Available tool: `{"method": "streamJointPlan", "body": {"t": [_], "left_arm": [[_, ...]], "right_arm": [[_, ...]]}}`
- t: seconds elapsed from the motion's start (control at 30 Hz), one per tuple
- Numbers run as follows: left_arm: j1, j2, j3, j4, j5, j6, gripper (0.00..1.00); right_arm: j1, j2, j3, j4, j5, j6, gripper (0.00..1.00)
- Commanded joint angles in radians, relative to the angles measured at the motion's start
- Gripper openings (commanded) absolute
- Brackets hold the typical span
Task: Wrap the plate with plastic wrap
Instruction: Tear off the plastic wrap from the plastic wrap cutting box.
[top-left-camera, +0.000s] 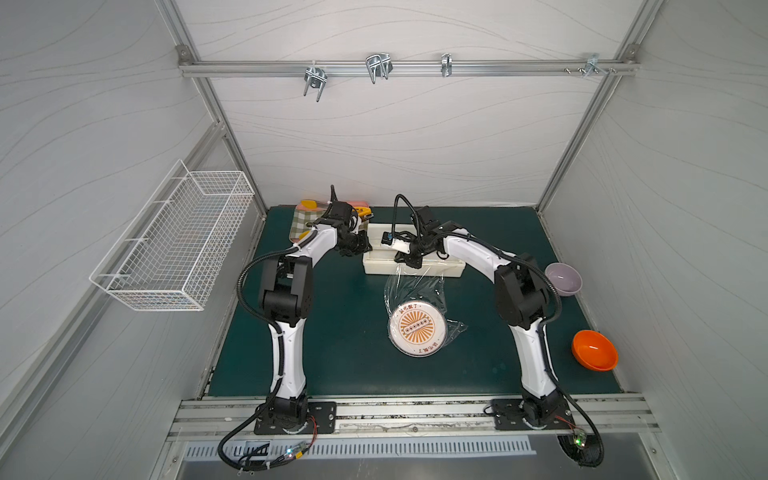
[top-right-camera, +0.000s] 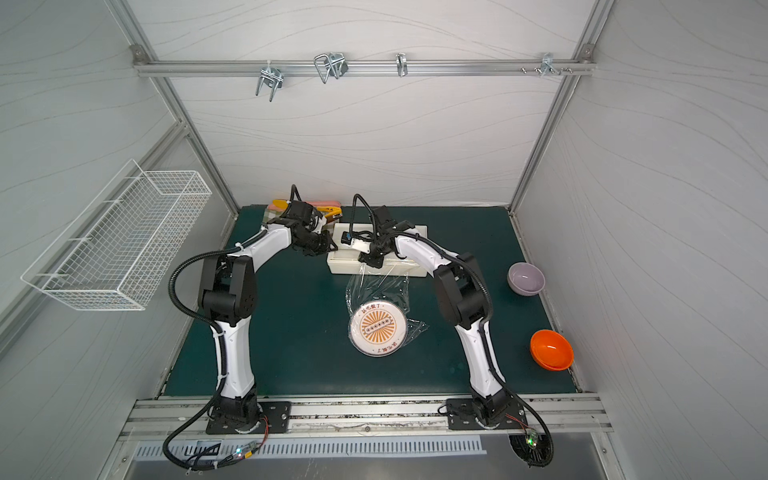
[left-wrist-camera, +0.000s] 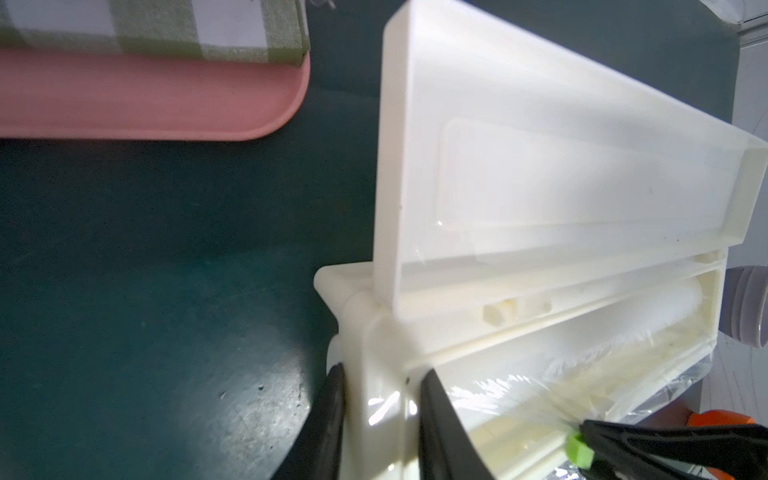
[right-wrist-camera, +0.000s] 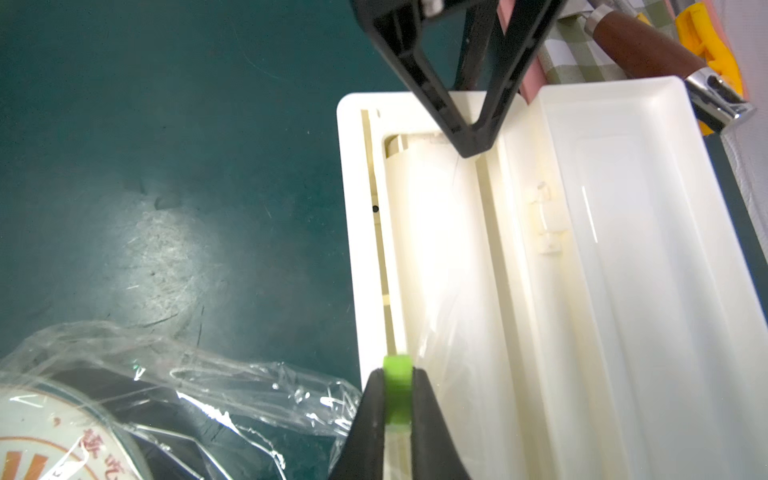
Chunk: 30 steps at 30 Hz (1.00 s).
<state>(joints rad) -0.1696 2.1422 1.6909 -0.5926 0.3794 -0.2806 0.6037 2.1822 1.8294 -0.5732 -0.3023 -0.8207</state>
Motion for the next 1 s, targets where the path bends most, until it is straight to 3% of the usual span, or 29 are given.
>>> {"method": "streamJointPlan", "body": {"t": [0.0,0.4,0.97], "left_arm": [[0.057,0.120,-0.056,-0.186,-0.231,-0.012,0.00],[0.056,0.129,-0.041,-0.203,-0.232,-0.015,0.00],[0.059,0.165,-0.008,-0.225,-0.217,-0.015,0.00]], "right_arm": [[-0.087,-0.065,-0.061,-0.244,0.123,-0.048,0.00],[-0.117,-0.146,-0.147,-0.250,0.196,-0.058,0.00],[-0.245,-0.293,-0.313,-0.174,0.207,-0.153,0.00]]}}
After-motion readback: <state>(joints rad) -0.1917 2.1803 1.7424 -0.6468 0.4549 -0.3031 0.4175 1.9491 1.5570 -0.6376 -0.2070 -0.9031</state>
